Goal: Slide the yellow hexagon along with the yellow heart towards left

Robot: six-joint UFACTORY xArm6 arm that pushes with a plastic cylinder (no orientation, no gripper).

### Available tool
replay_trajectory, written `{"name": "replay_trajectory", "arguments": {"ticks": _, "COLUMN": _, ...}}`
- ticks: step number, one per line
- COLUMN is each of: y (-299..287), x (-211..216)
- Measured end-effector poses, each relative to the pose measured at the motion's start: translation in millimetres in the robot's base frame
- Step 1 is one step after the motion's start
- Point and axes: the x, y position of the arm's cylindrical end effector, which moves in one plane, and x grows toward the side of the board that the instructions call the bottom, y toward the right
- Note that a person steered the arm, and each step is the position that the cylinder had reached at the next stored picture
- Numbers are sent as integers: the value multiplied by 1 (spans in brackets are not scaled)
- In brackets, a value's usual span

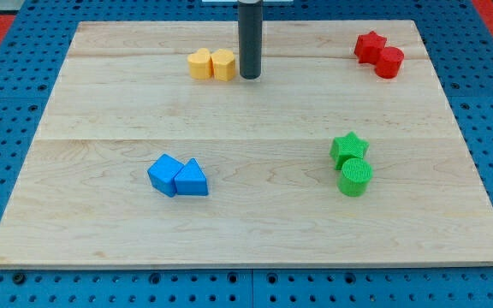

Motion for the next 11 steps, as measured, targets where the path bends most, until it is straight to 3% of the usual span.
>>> {"name": "replay_trajectory", "arguments": {"ticks": 2, "y": -3, "x": -24}}
{"name": "replay_trajectory", "arguments": {"ticks": 8, "y": -169, "x": -27}}
{"name": "replay_trajectory", "arguments": {"ticks": 11, "y": -224, "x": -27}}
